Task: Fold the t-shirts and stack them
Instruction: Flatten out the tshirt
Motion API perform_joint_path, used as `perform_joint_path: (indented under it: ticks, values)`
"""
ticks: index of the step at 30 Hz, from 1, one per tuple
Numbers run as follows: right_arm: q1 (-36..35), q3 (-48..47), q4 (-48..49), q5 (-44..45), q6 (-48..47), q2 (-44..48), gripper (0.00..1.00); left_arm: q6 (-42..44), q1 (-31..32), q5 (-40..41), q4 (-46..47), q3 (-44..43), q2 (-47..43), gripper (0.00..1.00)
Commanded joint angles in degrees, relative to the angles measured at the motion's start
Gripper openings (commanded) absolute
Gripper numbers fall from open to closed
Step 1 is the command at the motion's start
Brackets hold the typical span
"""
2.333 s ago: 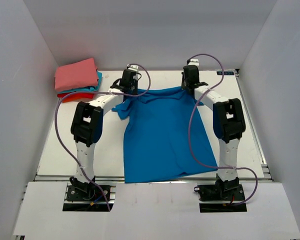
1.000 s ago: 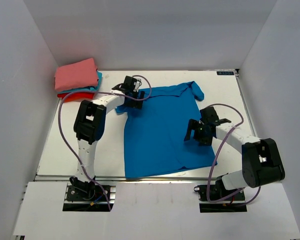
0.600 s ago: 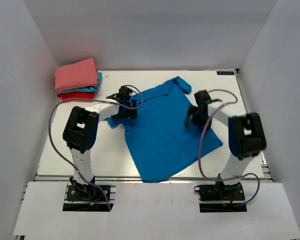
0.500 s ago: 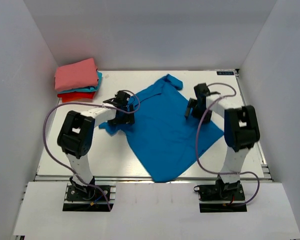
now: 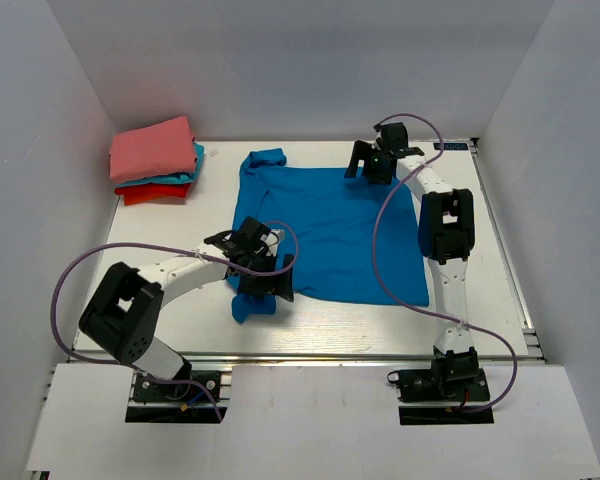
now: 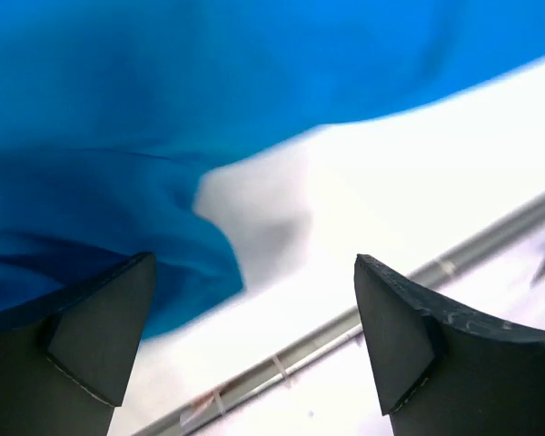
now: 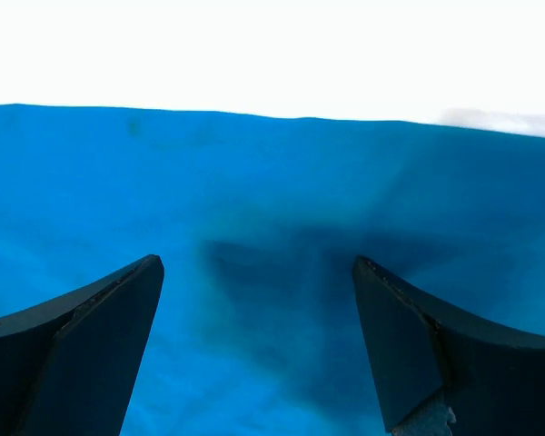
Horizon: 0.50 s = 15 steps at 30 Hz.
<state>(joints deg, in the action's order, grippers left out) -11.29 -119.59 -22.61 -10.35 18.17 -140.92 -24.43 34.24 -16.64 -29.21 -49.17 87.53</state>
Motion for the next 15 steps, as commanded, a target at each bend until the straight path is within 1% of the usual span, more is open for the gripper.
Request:
perform_joint_path:
  ticks: [1,2,3,4,5,6,7,8,9,10,11,12,13,14,15]
  values:
    - [-0.1,-2.8,5.4,-6.9,-2.6,3.3,0.90,5.8,0.9,-2.3,-4.4,-6.1,-6.6,1.00]
    - [-0.2,-2.8,5.6,-6.3,-3.4,4.3,0.90,6.6,1.4,-1.7,-4.4,-7.5,-7.7,1.00]
    - [-0.6,-2.6,4.6,-5.5,-5.0,7.6,0.90,7.1,1.4,1.6,-4.4,-8.2,-9.3,1.00]
    - [-0.6,-2.3,3.8,-4.8,-5.6,8.7,0.90,7.1,1.4,4.7,-4.4,-8.8,-9.3,1.00]
    - [-0.9,-1.0,2.3,-4.2,-6.6,9.9,0.90,6.0,1.4,8.5,-5.1,-9.4,-9.8,1.00]
    - [-0.9,0.0,0.9,-2.9,-7.2,12.7,0.90,5.4,1.4,16.6,-5.8,-10.5,-9.8,1.00]
    - [-1.2,1.5,0.1,-2.1,-7.1,14.3,0.90,5.4,1.4,20.2,-7.2,-11.6,-8.6,1.00]
    - [-1.5,7.9,-0.8,-0.5,-6.7,19.6,0.90,4.7,0.7,23.3,-10.2,-14.9,-5.5,1.00]
    - [-1.8,10.6,-1.0,0.8,-6.7,21.6,0.90,4.2,0.2,28.5,-11.8,-16.7,-3.4,1.00]
    - [-2.2,13.7,-1.1,1.8,-5.4,23.8,0.90,3.4,0.2,31.5,-13.5,-18.5,-1.3,1.00]
    - [-2.4,23.3,-0.9,3.4,-4.0,30.5,0.90,2.5,0.2,33.9,-14.7,-21.6,2.5,1.00]
    - [-2.5,26.8,0.0,3.4,-3.6,32.8,0.90,2.5,0.2,37.1,-15.6,-22.9,4.3,1.00]
    - [-3.2,33.8,1.3,3.8,-2.6,35.0,0.90,2.5,0.2,38.0,-15.6,-23.9,5.8,1.00]
    - [-3.2,40.2,2.1,4.6,-2.0,41.7,0.90,3.8,0.2,38.5,-15.6,-26.0,7.5,1.00]
    - [-3.4,43.3,3.8,5.9,0.1,43.8,0.90,4.4,0.2,39.6,-15.6,-26.8,8.8,1.00]
